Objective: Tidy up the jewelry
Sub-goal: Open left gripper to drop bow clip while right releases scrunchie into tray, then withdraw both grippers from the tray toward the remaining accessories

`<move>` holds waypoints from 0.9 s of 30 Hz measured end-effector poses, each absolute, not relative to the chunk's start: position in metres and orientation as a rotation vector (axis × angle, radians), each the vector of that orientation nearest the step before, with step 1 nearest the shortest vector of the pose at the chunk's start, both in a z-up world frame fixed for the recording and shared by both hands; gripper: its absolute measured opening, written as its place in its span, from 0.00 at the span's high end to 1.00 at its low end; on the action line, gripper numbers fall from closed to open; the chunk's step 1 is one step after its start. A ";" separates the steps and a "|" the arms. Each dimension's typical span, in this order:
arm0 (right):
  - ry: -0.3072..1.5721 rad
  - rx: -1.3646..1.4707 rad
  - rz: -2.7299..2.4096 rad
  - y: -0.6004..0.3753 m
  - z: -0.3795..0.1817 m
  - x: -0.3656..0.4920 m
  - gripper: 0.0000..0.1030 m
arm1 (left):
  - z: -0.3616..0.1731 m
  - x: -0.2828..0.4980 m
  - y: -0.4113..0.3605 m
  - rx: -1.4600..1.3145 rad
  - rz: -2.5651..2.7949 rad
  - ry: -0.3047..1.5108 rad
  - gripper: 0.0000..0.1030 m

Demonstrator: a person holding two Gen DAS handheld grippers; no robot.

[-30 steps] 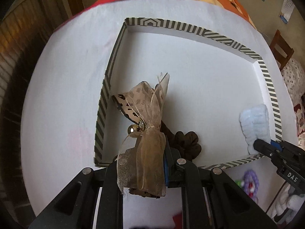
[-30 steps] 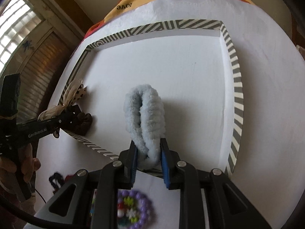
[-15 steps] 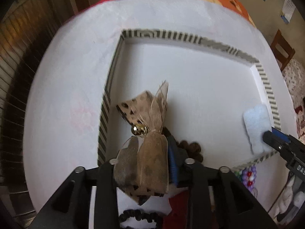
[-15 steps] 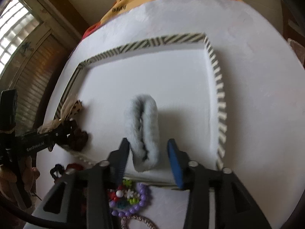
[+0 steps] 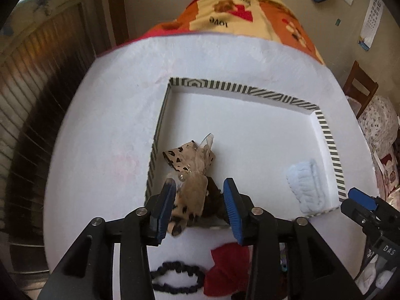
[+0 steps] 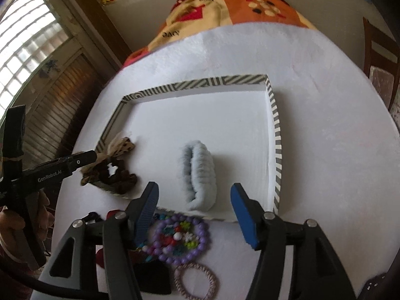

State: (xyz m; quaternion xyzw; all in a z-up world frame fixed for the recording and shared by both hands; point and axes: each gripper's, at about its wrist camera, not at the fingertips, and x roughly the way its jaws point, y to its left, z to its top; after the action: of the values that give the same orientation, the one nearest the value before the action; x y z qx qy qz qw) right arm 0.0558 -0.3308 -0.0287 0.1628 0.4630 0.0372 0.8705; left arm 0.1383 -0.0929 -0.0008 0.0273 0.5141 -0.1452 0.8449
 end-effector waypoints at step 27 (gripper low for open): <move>0.939 0.250 0.151 -0.296 -0.008 -0.060 0.29 | 0.028 -0.019 -0.037 0.016 -0.218 1.006 0.78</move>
State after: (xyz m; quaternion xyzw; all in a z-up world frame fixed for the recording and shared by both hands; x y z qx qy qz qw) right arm -0.0595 -0.2957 -0.0077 0.1199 0.4506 0.0723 0.8817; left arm -0.0194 -0.0370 0.0277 0.0074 0.4810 -0.1044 0.8705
